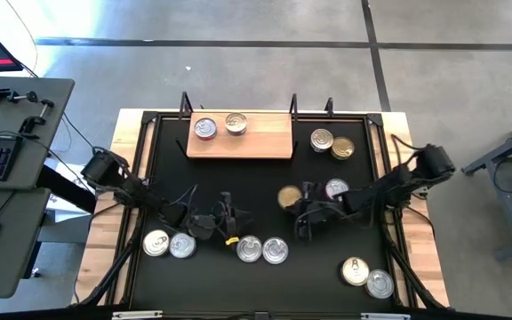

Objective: Stack canned seafood by type on shelf
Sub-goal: Put the green tuna can on the shelf

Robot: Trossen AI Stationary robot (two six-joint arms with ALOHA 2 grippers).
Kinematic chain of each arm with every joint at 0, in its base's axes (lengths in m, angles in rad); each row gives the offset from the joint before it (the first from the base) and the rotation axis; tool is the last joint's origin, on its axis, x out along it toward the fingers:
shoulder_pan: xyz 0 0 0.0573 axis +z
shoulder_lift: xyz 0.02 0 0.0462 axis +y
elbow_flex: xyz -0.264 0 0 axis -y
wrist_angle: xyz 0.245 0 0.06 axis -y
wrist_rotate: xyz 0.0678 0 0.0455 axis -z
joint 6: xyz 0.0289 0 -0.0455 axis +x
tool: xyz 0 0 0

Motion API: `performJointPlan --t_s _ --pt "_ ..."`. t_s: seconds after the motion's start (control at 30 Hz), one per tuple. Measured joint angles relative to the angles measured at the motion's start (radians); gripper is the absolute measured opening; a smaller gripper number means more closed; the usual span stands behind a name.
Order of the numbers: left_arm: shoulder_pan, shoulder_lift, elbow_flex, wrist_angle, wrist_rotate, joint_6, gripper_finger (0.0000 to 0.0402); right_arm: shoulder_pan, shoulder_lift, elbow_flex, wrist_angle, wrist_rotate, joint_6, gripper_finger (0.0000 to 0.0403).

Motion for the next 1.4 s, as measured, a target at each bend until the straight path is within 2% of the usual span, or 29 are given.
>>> performJointPlan --t_s 0.1,0.2,0.37,0.53,0.73,0.87,0.97,1.07,1.2,1.27,1.4 --pt "0.006 0.035 0.031 0.001 0.050 0.064 0.0112 -0.012 0.058 0.090 -0.012 -0.058 -0.003 0.0000" --pt "0.014 0.075 0.056 -0.001 0.052 0.120 0.0139 -0.028 0.104 0.175 -0.016 -0.121 -0.003 0.0000" --pt "0.025 0.139 0.089 -0.005 0.037 0.184 0.0187 -0.044 0.140 0.282 -0.062 -0.132 -0.003 0.0000" --pt "0.030 0.172 0.093 -0.014 -0.019 0.232 0.0219 -0.051 0.128 0.328 -0.090 -0.128 -0.002 0.0000" --pt "0.047 0.217 0.093 -0.001 -0.065 0.296 0.0231 -0.052 0.128 0.342 -0.087 -0.146 -0.003 0.0000" --pt "0.055 0.232 0.094 0.010 -0.137 0.286 0.0232 -0.052 0.128 0.342 -0.087 -0.150 -0.003 0.0000" --pt "0.057 0.233 0.096 0.004 -0.136 0.260 0.0226 -0.052 0.127 0.342 -0.087 -0.152 -0.006 0.0000" --pt "0.057 0.235 0.105 0.001 -0.103 0.248 0.0200 -0.051 0.127 0.342 -0.076 -0.153 -0.068 0.0000" --pt "0.057 0.237 0.113 -0.006 -0.080 0.234 0.0143 -0.051 0.127 0.342 -0.065 -0.144 -0.170 0.0003" --pt "0.055 0.235 0.116 -0.011 -0.080 0.209 0.0118 -0.051 0.127 0.342 -0.059 -0.129 -0.194 0.0013" --pt "0.043 0.212 0.119 -0.030 -0.093 0.123 0.0118 -0.050 0.110 0.342 -0.056 -0.124 -0.269 0.0056"
